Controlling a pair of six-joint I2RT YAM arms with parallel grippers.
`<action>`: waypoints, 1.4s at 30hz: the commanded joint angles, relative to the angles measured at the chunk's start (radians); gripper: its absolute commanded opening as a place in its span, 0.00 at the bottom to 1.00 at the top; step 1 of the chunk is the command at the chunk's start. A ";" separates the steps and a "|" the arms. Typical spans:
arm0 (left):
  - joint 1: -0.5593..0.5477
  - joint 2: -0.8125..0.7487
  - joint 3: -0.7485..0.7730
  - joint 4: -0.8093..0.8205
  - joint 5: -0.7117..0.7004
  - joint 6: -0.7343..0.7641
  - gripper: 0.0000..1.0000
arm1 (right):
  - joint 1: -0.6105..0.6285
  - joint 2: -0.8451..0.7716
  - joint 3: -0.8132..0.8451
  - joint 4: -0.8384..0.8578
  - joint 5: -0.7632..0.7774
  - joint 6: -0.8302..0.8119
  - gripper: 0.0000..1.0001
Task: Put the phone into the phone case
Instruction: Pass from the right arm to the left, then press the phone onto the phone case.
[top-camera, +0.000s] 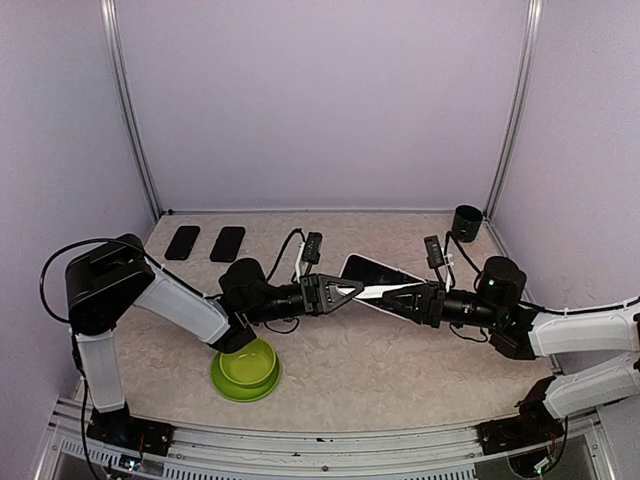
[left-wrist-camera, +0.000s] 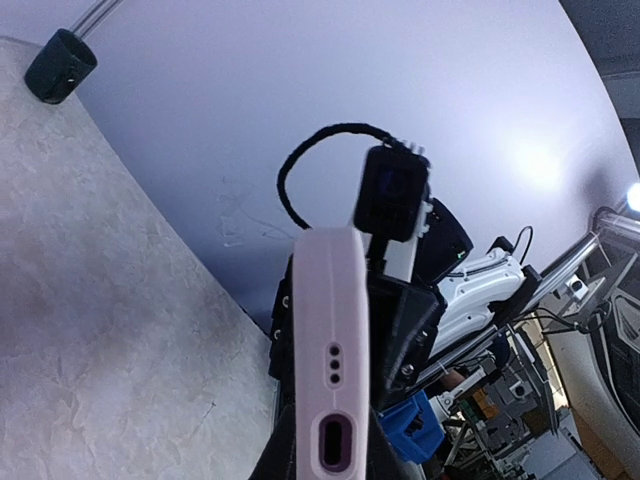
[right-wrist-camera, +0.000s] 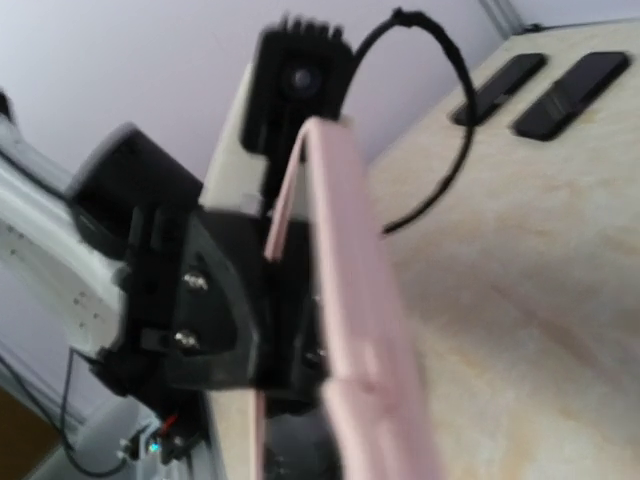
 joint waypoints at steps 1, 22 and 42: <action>0.010 -0.031 -0.003 -0.099 -0.071 0.006 0.00 | 0.014 -0.038 0.047 -0.156 0.031 -0.160 0.55; 0.030 -0.156 0.017 -0.400 -0.003 0.101 0.00 | 0.024 -0.021 0.219 -0.647 0.202 -0.441 1.00; 0.050 -0.153 0.131 -0.717 0.054 0.129 0.00 | 0.226 0.157 0.351 -0.801 0.452 -0.586 1.00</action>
